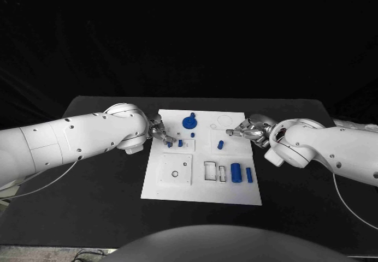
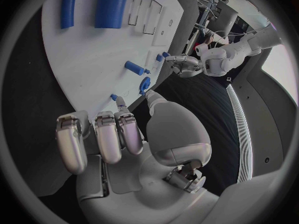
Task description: Assemble the parts on the task board
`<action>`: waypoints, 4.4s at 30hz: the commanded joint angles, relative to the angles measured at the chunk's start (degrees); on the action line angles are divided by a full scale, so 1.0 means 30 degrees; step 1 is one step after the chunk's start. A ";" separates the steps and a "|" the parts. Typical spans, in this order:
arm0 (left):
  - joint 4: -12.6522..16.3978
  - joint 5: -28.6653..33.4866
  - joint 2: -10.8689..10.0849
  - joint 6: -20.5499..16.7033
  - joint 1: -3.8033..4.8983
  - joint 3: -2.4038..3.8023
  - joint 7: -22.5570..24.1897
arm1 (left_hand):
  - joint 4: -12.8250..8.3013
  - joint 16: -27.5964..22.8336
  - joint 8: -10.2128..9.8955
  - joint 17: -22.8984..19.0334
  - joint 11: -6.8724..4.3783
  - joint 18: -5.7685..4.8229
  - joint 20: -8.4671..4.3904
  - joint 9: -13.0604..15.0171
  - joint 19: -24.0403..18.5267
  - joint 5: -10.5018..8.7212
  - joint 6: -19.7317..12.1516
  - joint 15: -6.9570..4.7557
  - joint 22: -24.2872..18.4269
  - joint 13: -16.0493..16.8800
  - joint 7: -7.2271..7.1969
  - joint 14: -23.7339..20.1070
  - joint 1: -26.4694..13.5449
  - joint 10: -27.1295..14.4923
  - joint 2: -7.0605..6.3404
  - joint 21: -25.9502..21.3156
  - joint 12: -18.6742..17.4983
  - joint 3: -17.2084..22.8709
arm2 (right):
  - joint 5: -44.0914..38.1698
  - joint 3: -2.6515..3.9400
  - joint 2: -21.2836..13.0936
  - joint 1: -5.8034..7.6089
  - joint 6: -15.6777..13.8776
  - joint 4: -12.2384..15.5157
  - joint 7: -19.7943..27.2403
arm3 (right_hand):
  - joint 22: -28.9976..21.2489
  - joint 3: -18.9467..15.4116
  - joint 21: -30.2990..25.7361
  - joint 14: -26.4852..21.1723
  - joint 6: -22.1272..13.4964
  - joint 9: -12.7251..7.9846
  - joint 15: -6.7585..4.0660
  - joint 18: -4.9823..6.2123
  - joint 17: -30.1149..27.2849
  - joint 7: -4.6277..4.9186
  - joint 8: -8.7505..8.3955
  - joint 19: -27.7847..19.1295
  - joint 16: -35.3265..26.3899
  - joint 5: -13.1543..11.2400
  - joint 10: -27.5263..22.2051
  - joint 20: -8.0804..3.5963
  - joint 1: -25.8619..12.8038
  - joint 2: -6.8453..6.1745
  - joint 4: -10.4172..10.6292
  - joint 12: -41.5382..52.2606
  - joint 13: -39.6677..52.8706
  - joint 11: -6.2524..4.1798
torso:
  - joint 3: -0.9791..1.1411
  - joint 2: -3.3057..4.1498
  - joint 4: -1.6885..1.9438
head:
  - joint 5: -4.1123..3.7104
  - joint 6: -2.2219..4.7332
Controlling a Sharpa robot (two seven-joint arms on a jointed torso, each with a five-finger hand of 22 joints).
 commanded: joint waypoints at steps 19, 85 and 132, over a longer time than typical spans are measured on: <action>-0.0009 0.0427 -0.0033 -0.0582 0.0007 0.0007 0.0462 | 0.0003 0.0049 -0.0026 0.5031 0.0171 -0.0143 0.0029 -0.0035 0.1941 -0.0029 -0.0025 0.0001 0.5030 0.5027 0.0120 0.1958 -0.1012 0.1954 -0.0065 0.0046 -0.0103 -0.0396 | -0.0169 -0.0002 0.0004 -0.0016 0.0260 0.0003 0.0109 | 0.5027 -0.0157 0.0088 0.2027 -0.0092 0.0018 0.0148 -0.0271 0.5031 0.0369 0.0067 0.1966 0.0120 0.0106 0.1996 0.0157 0.0014 0.0182 0.0012 0.0128 0.5033 0.0120 | -0.0007 0.0005 0.0007 | 0.0052 0.0036; -0.0583 0.0273 0.0238 0.0196 0.0085 0.0054 0.0185 | -0.0016 0.0049 0.0581 0.5031 -0.0208 -0.0143 -0.0082 0.0513 0.1941 -0.1237 0.0577 -0.0128 0.5030 0.5027 -0.0274 0.1958 0.0499 0.1954 0.0351 0.0046 -0.0103 -0.0029 | -0.0136 -0.0002 0.0088 -0.0022 0.0276 -0.0055 0.0067 | 0.5027 -0.0176 0.0088 0.2027 -0.0079 0.0037 0.0164 -0.0271 0.5031 0.0386 0.0096 0.1966 0.0120 0.0113 0.1996 0.0172 0.0033 0.0207 0.0003 0.0128 0.5033 0.0137 | -0.0004 0.0000 0.0002 | -0.0030 0.0035; -0.0771 0.0916 0.0492 0.1245 0.0081 0.0052 -0.0801 | -0.0115 0.0049 0.0407 0.5031 -0.0410 -0.0143 -0.0173 0.0602 0.1941 0.0976 0.0669 -0.0261 0.5030 0.5027 -0.0485 0.1958 0.2141 0.1954 0.0807 0.0046 -0.0103 0.0777 | -0.0140 -0.0002 0.0078 -0.0022 0.0266 -0.0036 0.0079 | 0.5027 -0.0176 0.0088 0.2027 -0.0079 0.0037 0.0164 -0.0271 0.5031 0.0386 0.0096 0.1966 0.0120 0.0113 0.1996 0.0172 0.0033 0.0207 0.0003 0.0128 0.5033 0.0137 | -0.0010 -0.0001 -0.0002 | -0.0039 0.0033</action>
